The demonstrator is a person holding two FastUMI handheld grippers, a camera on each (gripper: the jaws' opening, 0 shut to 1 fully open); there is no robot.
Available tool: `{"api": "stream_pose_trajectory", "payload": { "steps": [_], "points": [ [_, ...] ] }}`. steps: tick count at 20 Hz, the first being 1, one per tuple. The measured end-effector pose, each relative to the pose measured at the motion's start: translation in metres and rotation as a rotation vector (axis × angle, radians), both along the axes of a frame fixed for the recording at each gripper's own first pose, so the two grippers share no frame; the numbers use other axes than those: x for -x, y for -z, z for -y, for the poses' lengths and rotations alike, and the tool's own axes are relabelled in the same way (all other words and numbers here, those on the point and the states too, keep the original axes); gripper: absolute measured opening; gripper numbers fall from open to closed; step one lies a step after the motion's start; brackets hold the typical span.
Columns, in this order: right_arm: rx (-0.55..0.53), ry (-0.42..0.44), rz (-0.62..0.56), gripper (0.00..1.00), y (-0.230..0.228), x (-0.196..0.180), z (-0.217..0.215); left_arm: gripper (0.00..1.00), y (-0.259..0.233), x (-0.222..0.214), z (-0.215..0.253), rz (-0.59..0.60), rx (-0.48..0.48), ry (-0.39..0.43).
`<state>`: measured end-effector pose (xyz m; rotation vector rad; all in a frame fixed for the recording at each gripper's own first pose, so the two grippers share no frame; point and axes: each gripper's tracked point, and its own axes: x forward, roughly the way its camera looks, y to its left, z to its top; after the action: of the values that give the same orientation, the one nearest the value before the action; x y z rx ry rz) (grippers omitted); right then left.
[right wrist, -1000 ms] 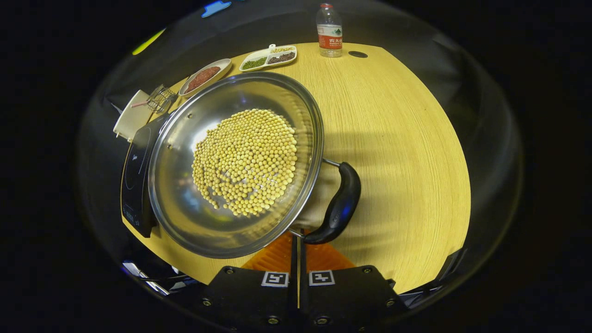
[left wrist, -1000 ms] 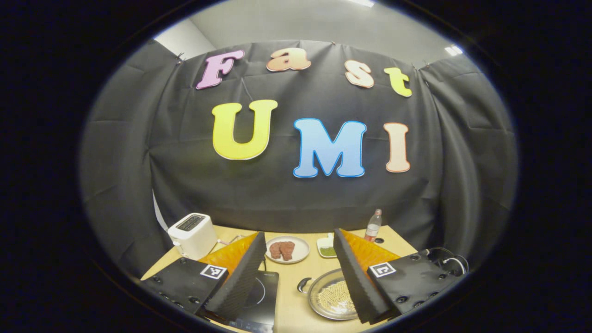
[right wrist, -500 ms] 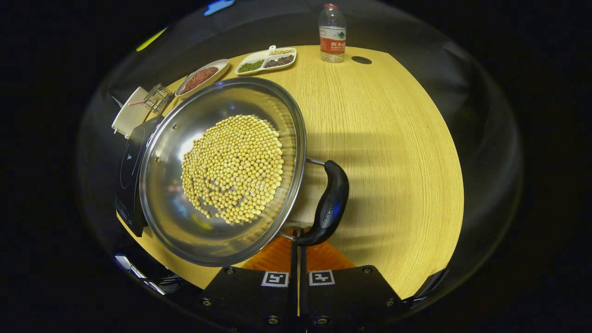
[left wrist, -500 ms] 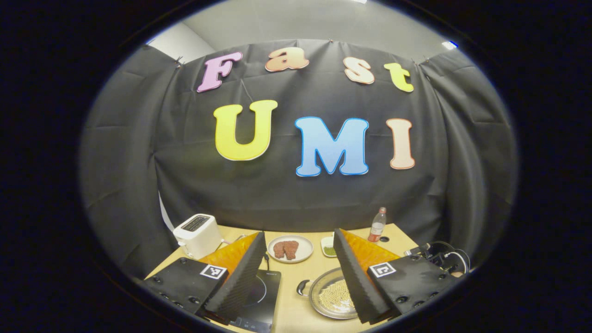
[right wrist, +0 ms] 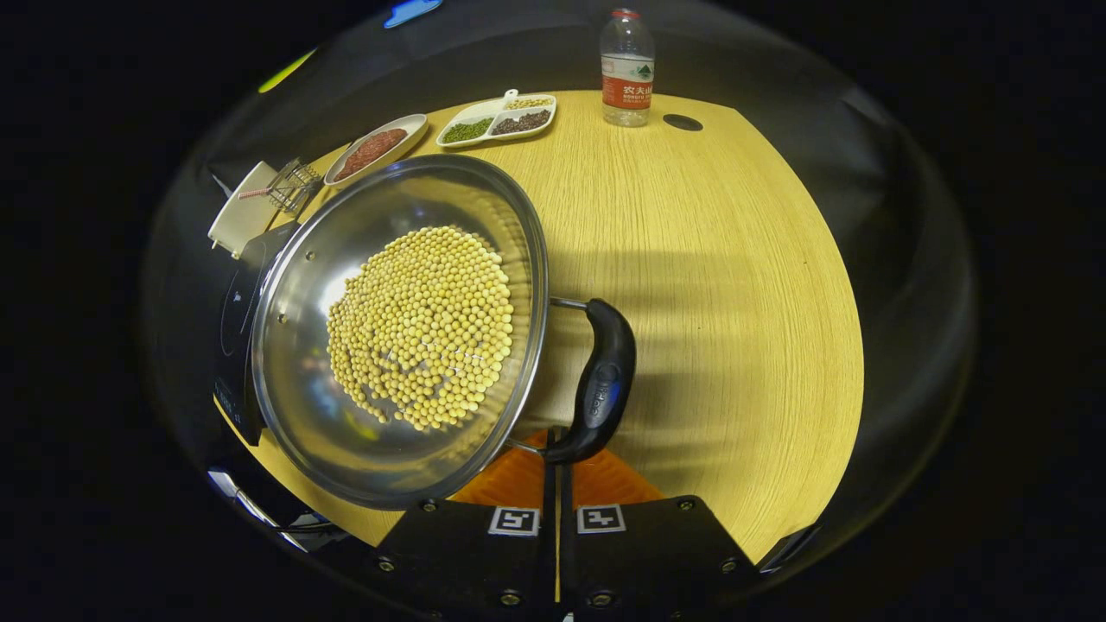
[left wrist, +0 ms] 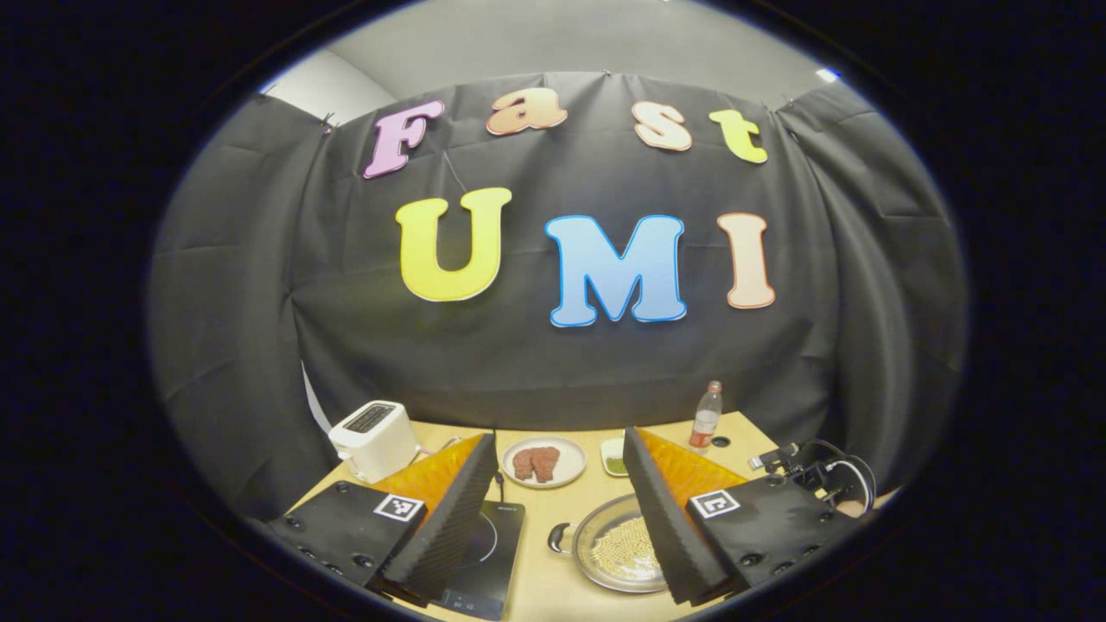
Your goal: First push the handle of the pot to place it horizontally, then grasp the pot with both hands and set it on the induction cooktop.
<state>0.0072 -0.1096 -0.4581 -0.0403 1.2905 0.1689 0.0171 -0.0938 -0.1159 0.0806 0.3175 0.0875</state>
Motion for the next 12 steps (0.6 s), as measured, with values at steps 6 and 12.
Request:
{"api": "stream_pose_trajectory", "payload": {
  "steps": [6, 12],
  "points": [
    [-0.001, 0.05, 0.015, 0.02, 0.0, -0.011, 0.0, 0.97, 0.009, -0.006, -0.005, -0.008, 0.012, 0.032],
    [0.035, 0.126, 0.077, 0.02, -0.014, -0.009, 0.015, 0.97, 0.015, -0.023, -0.01, -0.006, 0.04, 0.084]
  ]
}}
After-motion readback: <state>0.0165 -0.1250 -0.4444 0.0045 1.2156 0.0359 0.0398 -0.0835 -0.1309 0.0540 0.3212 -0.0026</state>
